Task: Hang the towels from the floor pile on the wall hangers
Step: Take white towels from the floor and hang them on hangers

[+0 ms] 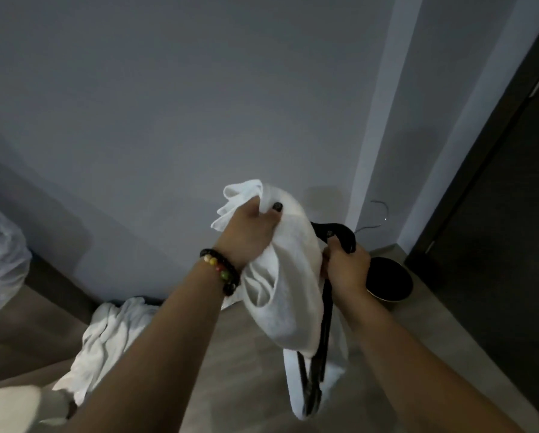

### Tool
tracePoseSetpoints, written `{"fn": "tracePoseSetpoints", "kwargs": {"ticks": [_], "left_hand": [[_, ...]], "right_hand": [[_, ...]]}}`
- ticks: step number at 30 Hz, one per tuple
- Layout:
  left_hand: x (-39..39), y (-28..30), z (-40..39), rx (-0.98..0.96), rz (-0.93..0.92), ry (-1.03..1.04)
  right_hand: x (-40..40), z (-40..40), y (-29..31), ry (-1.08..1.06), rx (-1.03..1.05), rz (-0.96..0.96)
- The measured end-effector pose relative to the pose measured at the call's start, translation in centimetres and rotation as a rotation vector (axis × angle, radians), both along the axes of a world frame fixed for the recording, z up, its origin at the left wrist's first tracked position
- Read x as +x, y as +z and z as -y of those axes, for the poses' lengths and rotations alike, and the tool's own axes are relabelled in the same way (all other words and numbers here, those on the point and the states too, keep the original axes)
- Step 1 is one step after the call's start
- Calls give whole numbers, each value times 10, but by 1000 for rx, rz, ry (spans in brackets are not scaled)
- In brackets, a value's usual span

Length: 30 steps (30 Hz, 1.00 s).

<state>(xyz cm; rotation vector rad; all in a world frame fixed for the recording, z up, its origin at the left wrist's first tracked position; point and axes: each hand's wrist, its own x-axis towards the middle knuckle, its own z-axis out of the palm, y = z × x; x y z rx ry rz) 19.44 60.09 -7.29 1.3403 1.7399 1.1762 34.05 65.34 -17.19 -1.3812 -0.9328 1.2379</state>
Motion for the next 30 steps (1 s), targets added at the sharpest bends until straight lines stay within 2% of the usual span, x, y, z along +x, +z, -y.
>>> {"fn": "tracePoseSetpoints", "kwargs": {"ticks": [3,5,7,13,16,23,30], "left_hand": [[2,17,-20,-96,-475,24],[6,22,-25,-127,-562,-49],[8,24,-28,-127,-484,-79],[6,42,-41,0,-268,-93],[-5,53,-45,-2,-169,-19],[-63,64,-34,-17,-124,128],[-143,2,20,-123,23,301]], "right_hand": [[-6,0,14,-5,-21,-351],[-10,-1,18,36,-2,-440],[-11,-5,18,34,-6,-460],[0,-17,-4,-160,-145,-592],[2,-15,-20,-194,-144,-516],[5,-34,-21,-173,-59,-375],[2,-74,6,-8,8,-31]]}}
